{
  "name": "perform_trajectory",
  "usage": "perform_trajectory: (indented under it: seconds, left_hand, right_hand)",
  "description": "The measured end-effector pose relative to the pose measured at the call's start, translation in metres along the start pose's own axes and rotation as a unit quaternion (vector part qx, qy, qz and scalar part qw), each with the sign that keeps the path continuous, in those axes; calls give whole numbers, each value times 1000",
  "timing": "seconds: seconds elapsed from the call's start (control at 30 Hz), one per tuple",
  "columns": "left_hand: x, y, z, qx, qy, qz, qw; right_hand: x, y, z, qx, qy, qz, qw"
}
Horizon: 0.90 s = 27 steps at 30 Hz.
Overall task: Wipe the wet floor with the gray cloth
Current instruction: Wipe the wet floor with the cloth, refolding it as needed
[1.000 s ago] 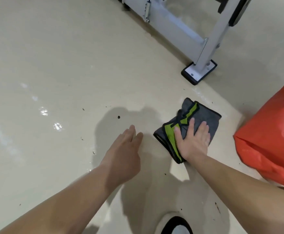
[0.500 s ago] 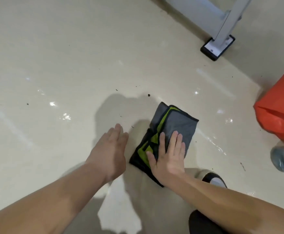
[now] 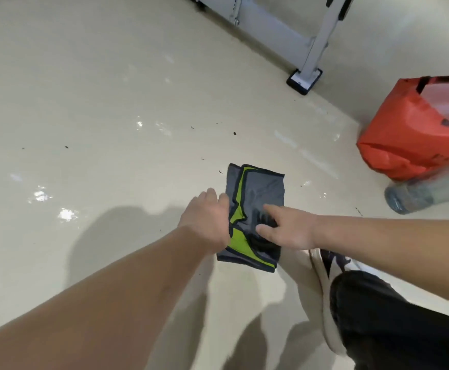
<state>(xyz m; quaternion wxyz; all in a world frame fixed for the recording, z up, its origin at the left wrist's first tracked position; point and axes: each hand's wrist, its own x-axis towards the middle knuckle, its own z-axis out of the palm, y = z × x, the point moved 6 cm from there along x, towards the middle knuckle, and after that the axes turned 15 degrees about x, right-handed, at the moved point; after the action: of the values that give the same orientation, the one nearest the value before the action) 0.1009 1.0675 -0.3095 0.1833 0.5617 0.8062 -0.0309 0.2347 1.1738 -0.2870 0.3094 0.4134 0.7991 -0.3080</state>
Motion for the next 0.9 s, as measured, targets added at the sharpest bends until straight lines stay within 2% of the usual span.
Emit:
perform_trajectory:
  seconds: [0.1, 0.2, 0.3, 0.37, 0.43, 0.5, 0.57, 0.7, 0.9]
  left_hand:
    - [-15, 26, 7, 26, -2, 60, 998]
    - [-22, 38, 2, 58, -21, 87, 994]
    - [-20, 33, -5, 70, -57, 35, 995]
    - [-19, 28, -12, 79, -59, -1, 995]
    - [-25, 31, -12, 77, -51, 10, 996]
    - [-35, 35, -5, 80, -57, 41, 994]
    - [-40, 29, -4, 69, -64, 35, 995]
    - [-46, 40, -14, 66, -87, -11, 994]
    - [-14, 100, -21, 72, -86, -29, 993]
  right_hand:
    - [-49, -7, -7, -60, -64, 32, 996]
    - [-73, -10, -6, -88, -66, 41, 993]
    - [-55, -12, 7, -107, -62, 41, 991]
    - [-16, -10, 14, -67, 1, 19, 998]
    - [17, -4, 27, 5, 70, -31, 997]
    - [39, 1, 52, 55, 89, -78, 991]
    - [53, 7, 74, 53, 104, -84, 990]
    - [67, 25, 83, 22, 80, -93, 992]
    - [89, 77, 33, -52, 43, -126, 990]
